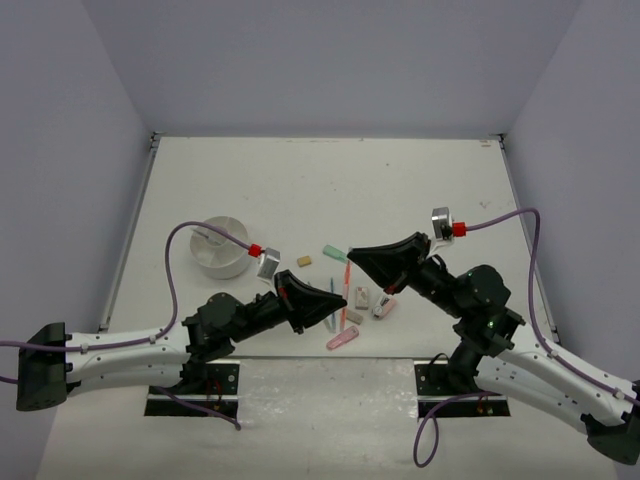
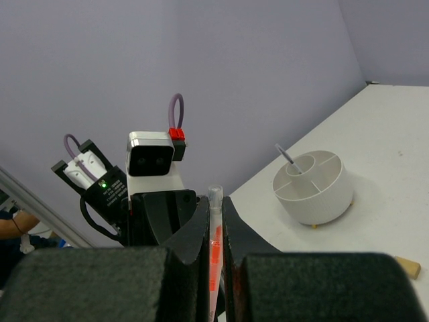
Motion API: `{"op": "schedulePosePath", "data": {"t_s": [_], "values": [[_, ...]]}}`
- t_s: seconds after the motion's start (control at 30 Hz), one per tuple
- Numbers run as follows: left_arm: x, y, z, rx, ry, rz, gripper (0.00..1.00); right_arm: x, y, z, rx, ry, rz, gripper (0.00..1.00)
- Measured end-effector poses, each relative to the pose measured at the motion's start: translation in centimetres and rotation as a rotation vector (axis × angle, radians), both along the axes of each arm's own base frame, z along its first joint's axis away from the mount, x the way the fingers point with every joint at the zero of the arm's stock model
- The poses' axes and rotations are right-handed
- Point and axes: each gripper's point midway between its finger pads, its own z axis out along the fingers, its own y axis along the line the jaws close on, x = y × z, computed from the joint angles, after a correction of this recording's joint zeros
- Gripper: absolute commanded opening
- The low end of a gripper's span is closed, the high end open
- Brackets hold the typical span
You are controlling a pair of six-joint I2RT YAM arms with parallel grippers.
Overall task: Sort the stationery into containers
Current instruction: Close the pen cap on the pen.
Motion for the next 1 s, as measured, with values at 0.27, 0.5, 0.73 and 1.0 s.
{"op": "schedulePosePath", "data": {"t_s": [0.27, 0.5, 0.73, 1.0], "values": [[0.5, 0.4, 0.2, 0.023, -0.055, 0.035, 0.00, -0.2, 0.1, -0.2, 0.004, 0.018, 0.016, 0.00], [1.0, 0.7, 0.5, 0.062, -0.135, 0.073, 0.00, -0.5, 0.6, -0.7, -0.004, 0.047, 0.046, 0.00], [1.2, 0.7, 0.3, 0.088, -0.174, 0.089, 0.00, -0.6, 0.8, -0.8, 0.002, 0.048, 0.061, 0.07], [1.5, 0.2, 0.5, 0.128, -0.212, 0.094, 0.00, -0.8, 0.6, -0.7, 0.020, 0.031, 0.069, 0.24]]}}
